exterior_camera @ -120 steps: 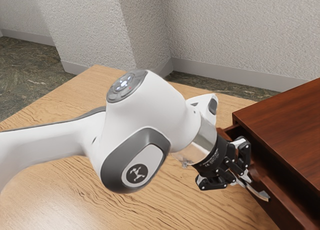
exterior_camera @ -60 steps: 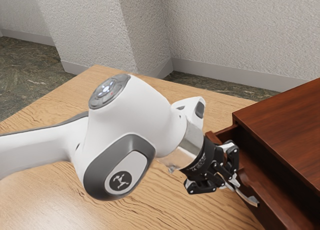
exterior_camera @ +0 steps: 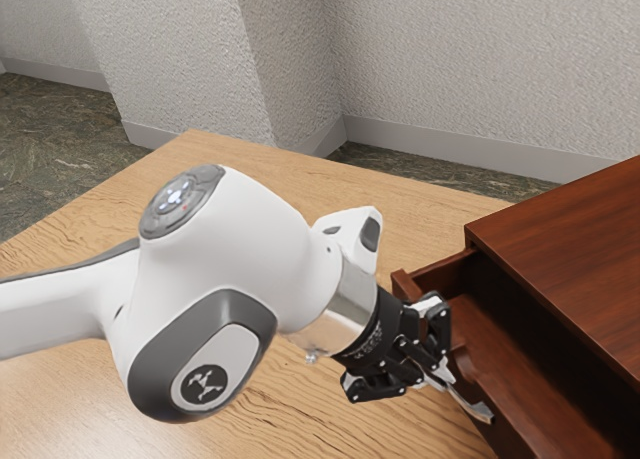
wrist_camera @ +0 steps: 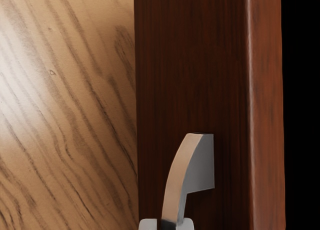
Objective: Pull the drawer handle with one arm to open the drawer
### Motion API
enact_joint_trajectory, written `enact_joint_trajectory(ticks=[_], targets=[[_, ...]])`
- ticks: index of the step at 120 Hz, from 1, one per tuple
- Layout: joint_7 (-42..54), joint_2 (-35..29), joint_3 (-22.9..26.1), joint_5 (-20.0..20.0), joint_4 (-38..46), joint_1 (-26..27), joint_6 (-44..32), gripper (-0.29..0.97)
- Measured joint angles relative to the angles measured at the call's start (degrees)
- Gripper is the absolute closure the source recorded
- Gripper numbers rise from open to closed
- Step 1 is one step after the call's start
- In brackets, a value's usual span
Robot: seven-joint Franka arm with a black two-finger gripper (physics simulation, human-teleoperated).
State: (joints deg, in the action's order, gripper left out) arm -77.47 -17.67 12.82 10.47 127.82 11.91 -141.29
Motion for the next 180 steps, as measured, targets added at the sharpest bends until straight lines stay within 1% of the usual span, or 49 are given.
enact_joint_trajectory(ticks=[88, 124, 170, 180], targets=[[-0.6, -8.9, -0.8, -0.4, 8.1, 0.5, 0.9, 0.79], [-0.7, -13.4, -0.8, 0.8, 11.5, 0.4, 1.4, 0.79], [-0.7, -16.7, -0.9, 1.5, 13.8, 0.3, 2.1, 0.79], [-0.6, -16.9, -1.6, 1.6, 13.8, 1.0, 2.3, 0.79]])
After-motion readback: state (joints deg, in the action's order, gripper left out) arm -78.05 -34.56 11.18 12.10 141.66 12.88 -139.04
